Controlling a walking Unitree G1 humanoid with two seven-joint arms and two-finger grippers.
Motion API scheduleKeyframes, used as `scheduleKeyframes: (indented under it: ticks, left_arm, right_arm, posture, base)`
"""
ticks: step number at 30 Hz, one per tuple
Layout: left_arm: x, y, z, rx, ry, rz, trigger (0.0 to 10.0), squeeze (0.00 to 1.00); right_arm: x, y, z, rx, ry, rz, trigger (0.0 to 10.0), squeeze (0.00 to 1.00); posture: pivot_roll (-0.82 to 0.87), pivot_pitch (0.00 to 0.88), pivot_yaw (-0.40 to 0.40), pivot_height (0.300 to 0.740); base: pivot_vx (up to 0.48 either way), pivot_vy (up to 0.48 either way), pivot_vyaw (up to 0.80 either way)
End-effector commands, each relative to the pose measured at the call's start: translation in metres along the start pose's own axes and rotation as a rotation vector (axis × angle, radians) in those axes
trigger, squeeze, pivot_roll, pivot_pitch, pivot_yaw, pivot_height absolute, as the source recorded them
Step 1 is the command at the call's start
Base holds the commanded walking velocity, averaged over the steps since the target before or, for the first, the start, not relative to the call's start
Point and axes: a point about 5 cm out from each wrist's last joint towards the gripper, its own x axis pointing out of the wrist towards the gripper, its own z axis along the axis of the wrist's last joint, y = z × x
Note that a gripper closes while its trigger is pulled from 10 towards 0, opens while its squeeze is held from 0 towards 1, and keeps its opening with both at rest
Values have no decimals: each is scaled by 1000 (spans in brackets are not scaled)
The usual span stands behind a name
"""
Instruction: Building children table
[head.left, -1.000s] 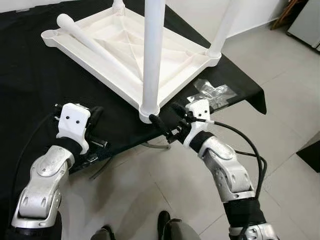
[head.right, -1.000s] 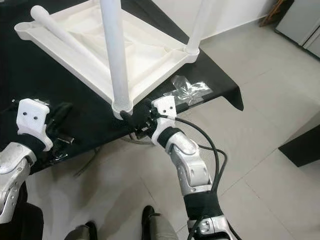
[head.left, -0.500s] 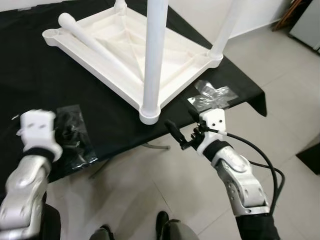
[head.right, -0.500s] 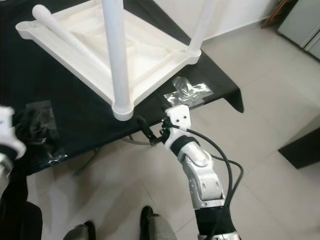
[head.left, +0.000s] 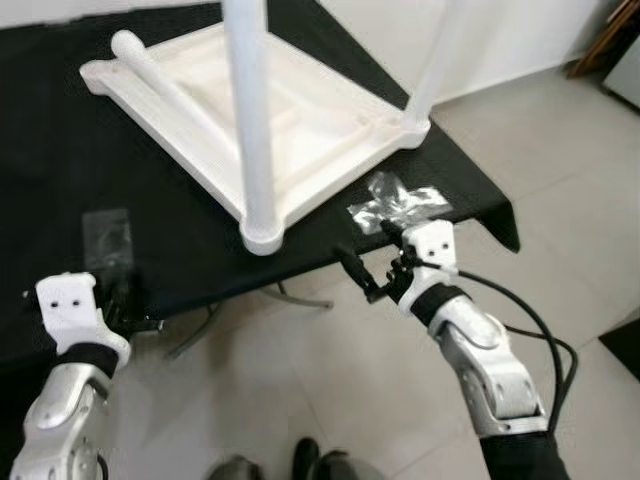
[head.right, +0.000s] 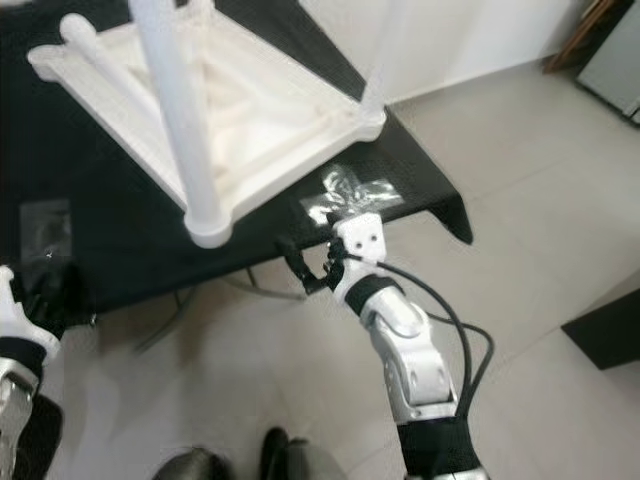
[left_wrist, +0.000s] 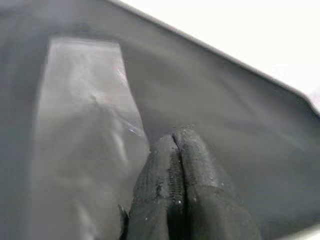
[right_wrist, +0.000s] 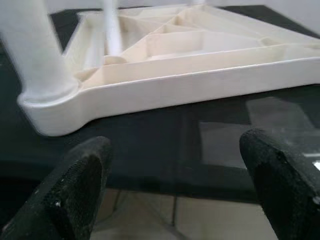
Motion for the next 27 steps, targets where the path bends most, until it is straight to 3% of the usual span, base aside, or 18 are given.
scheduleKeyframes:
  ticks: [1,5,6,7,9,10,11,16,20,22,27]
  left_arm:
    - [-4,-4,-3,-24,13,-19,10000,0]
    - [-4,-21,5,-79,-8,-126,10000,0]
    - [-7,-41,14,-121,-27,-271,10000,0]
    - [-7,-41,14,-121,-27,-271,10000,0]
    - [-21,-79,28,-160,-37,-559,10000,0]
    - [-21,-79,28,-160,-37,-559,10000,0]
    - [-29,-89,27,-171,-21,-649,10000,0]
    - [-32,-94,16,-170,22,-678,10000,0]
    - [-23,-90,-7,-128,83,-566,10000,0]
    - [-17,-89,-33,-78,160,-474,10000,0]
    - [-17,-95,-54,-51,243,-463,10000,0]
  right_arm:
    - [-4,-3,-1,2,4,-7,10000,0]
    - [-4,-2,-3,4,10,-3,10000,0]
    - [-4,-2,-5,6,16,0,10000,0]
    - [-4,-2,-5,6,16,0,10000,0]
    - [-4,-2,-10,10,34,-8,10000,0]
    - [-4,-2,-10,10,34,-8,10000,0]
    - [-5,-3,-14,12,48,-25,10000,0]
    - [-8,-8,-24,4,88,-64,10000,0]
    - [-11,-9,-35,-1,132,-90,10000,0]
    - [-13,-8,-41,5,156,-114,10000,0]
    - [-16,-8,-43,11,169,-140,10000,0]
  posture:
    - [21,272,-96,740]
    - [12,271,-107,740]
    - [2,271,-118,740]
    - [2,271,-118,740]
    - [1,267,-111,740]
    - [1,267,-111,740]
    - [1,267,-111,740]
    - [3,263,-106,740]
    - [6,258,-100,740]
    - [12,251,-89,740]
    - [18,253,-86,740]
  base:
    - [0,-461,0]
    - [0,-463,0]
    - [0,-465,0]
    - [0,-465,0]
    - [0,-463,0]
    - [0,-465,0]
    - [0,-465,0]
    - [0,-464,0]
    - [0,-186,0]
    - [0,0,0]
    - [0,0,0]
